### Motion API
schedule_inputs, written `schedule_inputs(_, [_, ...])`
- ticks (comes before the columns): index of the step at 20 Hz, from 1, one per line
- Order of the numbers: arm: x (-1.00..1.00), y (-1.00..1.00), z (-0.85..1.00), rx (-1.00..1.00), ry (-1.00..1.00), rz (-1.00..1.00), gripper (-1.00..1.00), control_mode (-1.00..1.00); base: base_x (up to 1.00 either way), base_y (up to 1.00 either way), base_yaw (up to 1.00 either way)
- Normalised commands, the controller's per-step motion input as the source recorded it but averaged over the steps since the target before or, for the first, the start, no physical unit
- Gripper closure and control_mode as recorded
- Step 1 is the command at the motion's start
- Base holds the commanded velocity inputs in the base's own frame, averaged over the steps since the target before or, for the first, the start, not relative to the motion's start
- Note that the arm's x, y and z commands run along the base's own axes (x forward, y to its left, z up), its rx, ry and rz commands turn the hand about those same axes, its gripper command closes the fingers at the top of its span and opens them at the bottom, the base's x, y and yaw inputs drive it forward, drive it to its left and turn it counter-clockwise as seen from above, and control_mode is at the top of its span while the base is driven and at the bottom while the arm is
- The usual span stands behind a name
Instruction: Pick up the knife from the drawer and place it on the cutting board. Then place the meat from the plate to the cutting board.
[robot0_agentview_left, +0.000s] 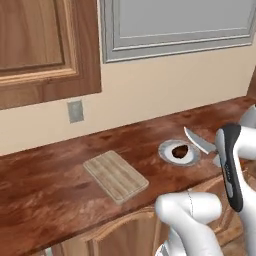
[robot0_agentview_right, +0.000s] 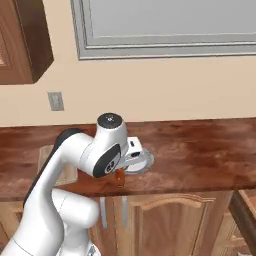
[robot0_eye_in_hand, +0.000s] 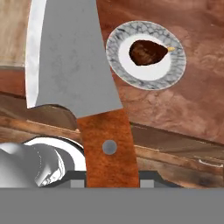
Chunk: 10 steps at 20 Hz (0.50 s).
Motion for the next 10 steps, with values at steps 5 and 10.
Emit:
schedule_inputs(5, [0.0,0.0,0.0,0.0,0.0,0.0,1.0,1.0,0.17,0.78,0.6])
schedule_inputs(10, [0.0,0.0,0.0,0.0,0.0,0.0,1.0,1.0,0.3,0.41,0.33])
